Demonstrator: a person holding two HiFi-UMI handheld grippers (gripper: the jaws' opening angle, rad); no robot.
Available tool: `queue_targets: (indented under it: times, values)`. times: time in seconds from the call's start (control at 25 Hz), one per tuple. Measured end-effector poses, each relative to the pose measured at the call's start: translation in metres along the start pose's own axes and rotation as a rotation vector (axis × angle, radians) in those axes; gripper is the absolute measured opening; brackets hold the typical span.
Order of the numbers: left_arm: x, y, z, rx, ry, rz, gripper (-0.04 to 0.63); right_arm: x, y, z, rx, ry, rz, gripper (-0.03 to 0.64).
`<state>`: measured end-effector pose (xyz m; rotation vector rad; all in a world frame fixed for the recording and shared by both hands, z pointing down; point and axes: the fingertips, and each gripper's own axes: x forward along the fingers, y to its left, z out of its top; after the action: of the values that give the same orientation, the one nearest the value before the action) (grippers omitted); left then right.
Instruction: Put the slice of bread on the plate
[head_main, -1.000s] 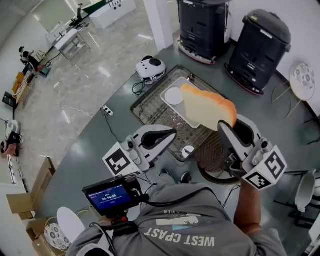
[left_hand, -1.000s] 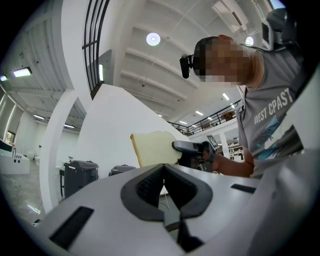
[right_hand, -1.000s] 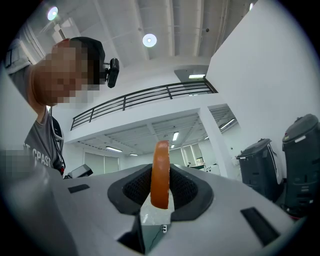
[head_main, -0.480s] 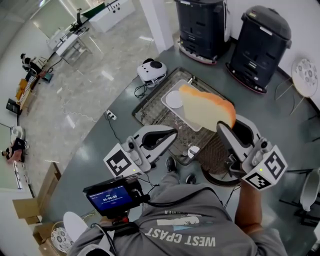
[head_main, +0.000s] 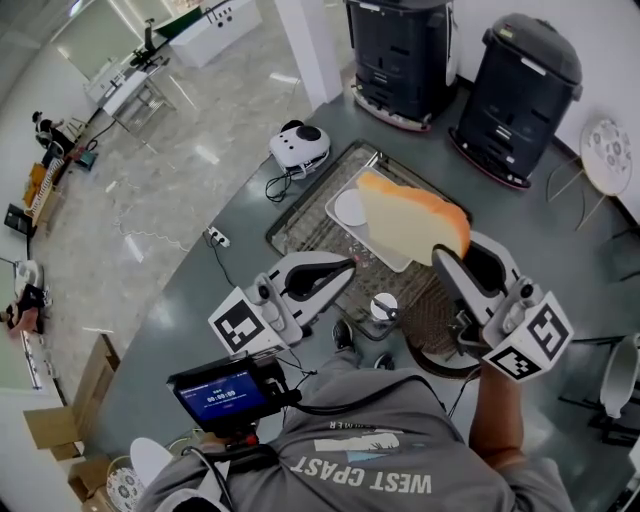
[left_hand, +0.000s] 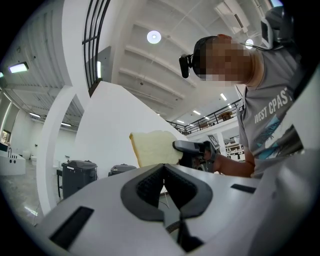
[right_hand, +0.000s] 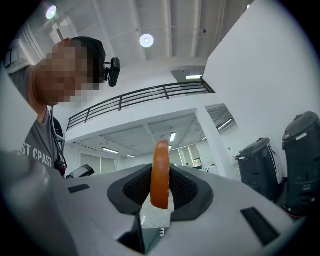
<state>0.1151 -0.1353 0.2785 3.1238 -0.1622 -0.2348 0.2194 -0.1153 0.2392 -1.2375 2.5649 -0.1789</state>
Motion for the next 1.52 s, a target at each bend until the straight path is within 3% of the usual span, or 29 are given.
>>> queue_targets:
  times: [0.08, 0.48, 1.0, 1.52]
  values:
    - [-0.006, 0.013, -0.003, 0.017, 0.028, -0.010, 0.008, 0.011, -0.001, -0.001, -0.008, 0.003, -0.010, 0.091]
    - [-0.032, 0.085, -0.001, 0.011, -0.007, -0.051, 0.008, 0.080, -0.010, -0.009, -0.042, 0.026, -0.049, 0.091]
    - [-0.046, 0.163, -0.004, -0.043, -0.039, -0.120, 0.008, 0.155, -0.033, -0.028, -0.046, 0.064, -0.117, 0.091]
    - [-0.030, 0.201, -0.023, -0.102, -0.043, -0.072, 0.008, 0.183, -0.076, -0.041, -0.003, 0.119, -0.088, 0.091]
